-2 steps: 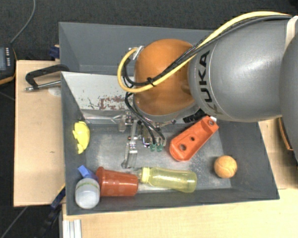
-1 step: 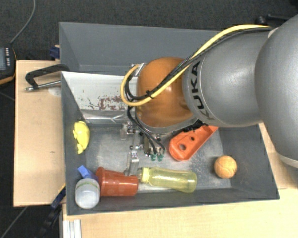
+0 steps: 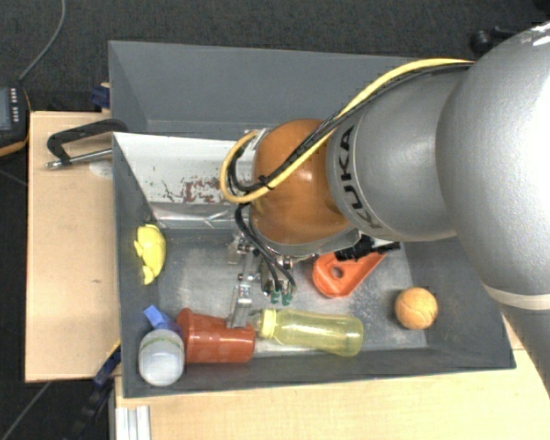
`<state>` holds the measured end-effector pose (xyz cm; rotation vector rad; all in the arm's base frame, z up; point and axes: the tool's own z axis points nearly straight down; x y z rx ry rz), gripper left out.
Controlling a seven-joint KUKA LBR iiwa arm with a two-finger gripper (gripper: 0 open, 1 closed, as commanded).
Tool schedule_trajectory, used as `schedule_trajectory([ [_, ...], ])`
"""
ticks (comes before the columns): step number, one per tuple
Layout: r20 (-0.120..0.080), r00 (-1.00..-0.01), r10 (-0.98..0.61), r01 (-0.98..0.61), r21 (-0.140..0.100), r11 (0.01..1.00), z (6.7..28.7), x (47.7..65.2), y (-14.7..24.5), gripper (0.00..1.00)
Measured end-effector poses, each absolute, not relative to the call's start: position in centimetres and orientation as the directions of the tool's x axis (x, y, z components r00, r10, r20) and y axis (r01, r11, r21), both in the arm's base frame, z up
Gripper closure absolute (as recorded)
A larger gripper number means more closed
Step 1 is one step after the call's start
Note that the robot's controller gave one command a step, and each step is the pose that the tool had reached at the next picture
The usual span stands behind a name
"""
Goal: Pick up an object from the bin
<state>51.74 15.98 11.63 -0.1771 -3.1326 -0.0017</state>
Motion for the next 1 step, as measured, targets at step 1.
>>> schedule_trajectory([
  [1,-0.007,-0.993,0.12,0.12,0.007,0.993,9.18,49.62,13.64,0.0],
])
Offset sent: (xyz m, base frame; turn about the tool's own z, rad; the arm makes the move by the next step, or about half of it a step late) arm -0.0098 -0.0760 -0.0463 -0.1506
